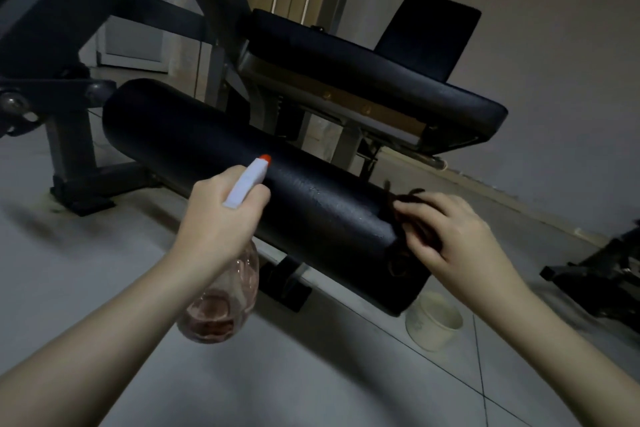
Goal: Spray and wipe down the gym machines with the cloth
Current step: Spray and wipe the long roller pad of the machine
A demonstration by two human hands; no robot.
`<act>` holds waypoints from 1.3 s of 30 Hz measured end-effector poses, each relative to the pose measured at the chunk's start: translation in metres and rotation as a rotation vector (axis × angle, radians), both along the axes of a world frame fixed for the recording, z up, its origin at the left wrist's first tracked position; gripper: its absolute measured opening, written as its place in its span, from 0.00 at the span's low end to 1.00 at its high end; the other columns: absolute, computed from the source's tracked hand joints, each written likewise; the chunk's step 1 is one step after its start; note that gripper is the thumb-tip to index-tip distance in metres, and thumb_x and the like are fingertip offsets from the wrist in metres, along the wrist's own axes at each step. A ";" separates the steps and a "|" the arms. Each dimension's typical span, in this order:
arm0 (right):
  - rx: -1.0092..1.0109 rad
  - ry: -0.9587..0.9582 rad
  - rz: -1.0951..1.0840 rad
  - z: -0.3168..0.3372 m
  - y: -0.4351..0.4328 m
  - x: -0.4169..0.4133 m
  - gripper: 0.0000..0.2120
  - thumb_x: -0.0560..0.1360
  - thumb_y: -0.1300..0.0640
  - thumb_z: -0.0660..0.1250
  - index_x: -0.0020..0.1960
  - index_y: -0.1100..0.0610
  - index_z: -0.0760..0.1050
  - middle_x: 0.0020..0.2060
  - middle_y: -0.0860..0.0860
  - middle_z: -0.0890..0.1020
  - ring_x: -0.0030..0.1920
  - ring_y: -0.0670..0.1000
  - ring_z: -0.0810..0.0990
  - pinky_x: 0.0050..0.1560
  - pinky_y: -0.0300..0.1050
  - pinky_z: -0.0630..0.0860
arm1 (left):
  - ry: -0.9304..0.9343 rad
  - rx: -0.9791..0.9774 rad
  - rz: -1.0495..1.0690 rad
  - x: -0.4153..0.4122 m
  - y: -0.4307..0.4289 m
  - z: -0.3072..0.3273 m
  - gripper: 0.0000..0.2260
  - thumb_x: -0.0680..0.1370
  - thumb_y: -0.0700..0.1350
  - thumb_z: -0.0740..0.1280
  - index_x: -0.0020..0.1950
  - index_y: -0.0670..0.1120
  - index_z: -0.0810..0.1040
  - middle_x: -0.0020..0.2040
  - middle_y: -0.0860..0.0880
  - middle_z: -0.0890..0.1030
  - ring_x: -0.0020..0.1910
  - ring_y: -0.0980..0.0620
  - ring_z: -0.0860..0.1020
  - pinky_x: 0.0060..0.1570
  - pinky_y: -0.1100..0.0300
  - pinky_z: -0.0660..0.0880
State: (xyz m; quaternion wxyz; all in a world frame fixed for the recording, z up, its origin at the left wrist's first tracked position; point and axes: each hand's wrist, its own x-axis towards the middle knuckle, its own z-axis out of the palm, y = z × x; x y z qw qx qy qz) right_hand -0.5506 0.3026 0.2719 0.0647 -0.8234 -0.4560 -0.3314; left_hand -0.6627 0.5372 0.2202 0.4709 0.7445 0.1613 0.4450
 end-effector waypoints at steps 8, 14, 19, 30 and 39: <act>0.175 -0.091 -0.138 -0.015 0.039 -0.005 0.17 0.72 0.49 0.57 0.49 0.55 0.82 0.46 0.53 0.82 0.46 0.57 0.79 0.41 0.46 0.76 | 0.003 -0.014 -0.002 0.000 -0.002 0.002 0.09 0.76 0.42 0.64 0.46 0.36 0.77 0.40 0.35 0.77 0.36 0.38 0.73 0.35 0.48 0.69; 0.243 0.197 -0.159 0.008 0.038 0.023 0.10 0.76 0.51 0.62 0.47 0.54 0.80 0.42 0.54 0.82 0.45 0.57 0.79 0.43 0.48 0.73 | -0.011 -0.042 -0.081 0.000 -0.002 0.010 0.13 0.74 0.48 0.64 0.44 0.38 0.76 0.44 0.35 0.78 0.40 0.38 0.75 0.37 0.49 0.70; 0.326 0.560 -0.176 0.023 0.040 0.046 0.10 0.76 0.52 0.63 0.42 0.53 0.80 0.40 0.55 0.82 0.42 0.54 0.80 0.43 0.47 0.74 | 0.002 -0.084 -0.097 -0.004 -0.002 0.012 0.02 0.76 0.45 0.65 0.43 0.49 0.75 0.47 0.39 0.80 0.45 0.42 0.77 0.47 0.42 0.74; 0.261 1.089 -0.154 0.034 0.023 0.077 0.15 0.78 0.46 0.60 0.52 0.54 0.78 0.49 0.55 0.83 0.49 0.54 0.81 0.48 0.45 0.75 | -0.014 -0.139 -0.142 0.000 0.011 0.010 0.08 0.69 0.51 0.62 0.44 0.49 0.75 0.42 0.47 0.77 0.42 0.55 0.73 0.43 0.56 0.68; 0.113 0.996 -0.037 0.037 0.049 0.072 0.11 0.80 0.54 0.57 0.53 0.58 0.77 0.49 0.56 0.82 0.50 0.53 0.80 0.51 0.43 0.74 | -0.032 -0.132 -0.131 0.004 0.014 0.002 0.09 0.69 0.51 0.61 0.41 0.46 0.74 0.41 0.37 0.77 0.36 0.52 0.70 0.37 0.55 0.66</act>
